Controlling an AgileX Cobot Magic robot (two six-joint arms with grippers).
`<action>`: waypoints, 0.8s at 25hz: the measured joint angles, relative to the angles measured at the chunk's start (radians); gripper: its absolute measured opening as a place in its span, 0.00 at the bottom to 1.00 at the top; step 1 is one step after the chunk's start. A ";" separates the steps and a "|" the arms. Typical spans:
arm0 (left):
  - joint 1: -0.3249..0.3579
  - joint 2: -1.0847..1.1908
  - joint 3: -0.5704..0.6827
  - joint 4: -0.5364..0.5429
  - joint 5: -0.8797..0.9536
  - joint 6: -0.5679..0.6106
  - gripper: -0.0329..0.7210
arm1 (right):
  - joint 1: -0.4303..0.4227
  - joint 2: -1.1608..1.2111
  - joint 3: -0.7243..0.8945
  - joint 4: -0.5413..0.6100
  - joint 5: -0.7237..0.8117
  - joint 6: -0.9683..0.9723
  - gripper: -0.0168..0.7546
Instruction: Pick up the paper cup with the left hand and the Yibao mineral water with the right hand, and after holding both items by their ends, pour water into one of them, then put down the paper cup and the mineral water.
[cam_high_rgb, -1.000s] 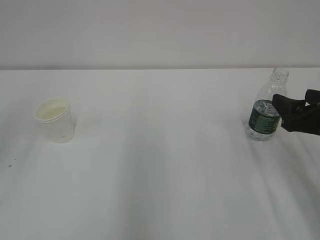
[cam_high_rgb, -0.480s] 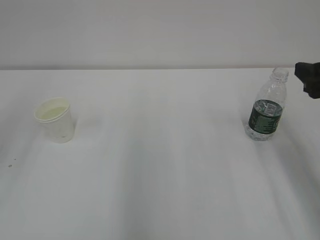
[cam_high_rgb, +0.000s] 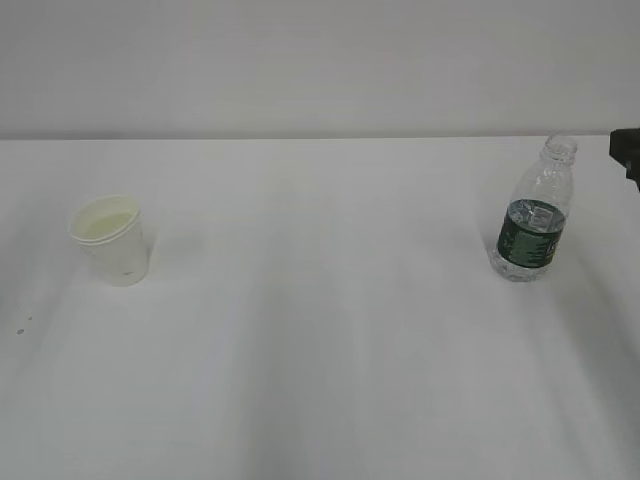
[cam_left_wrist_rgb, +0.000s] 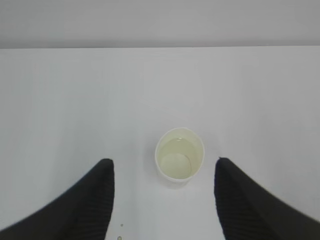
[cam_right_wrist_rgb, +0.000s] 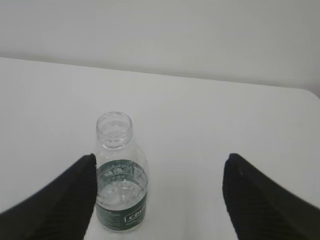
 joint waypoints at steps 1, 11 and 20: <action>0.000 0.000 0.000 0.000 0.000 0.000 0.64 | 0.000 0.000 -0.010 0.000 0.024 0.001 0.79; 0.000 0.000 0.000 -0.002 0.021 0.000 0.63 | 0.000 -0.031 -0.110 0.000 0.242 0.005 0.79; 0.000 0.000 0.000 -0.016 0.052 0.000 0.63 | 0.010 -0.035 -0.132 0.018 0.323 0.008 0.79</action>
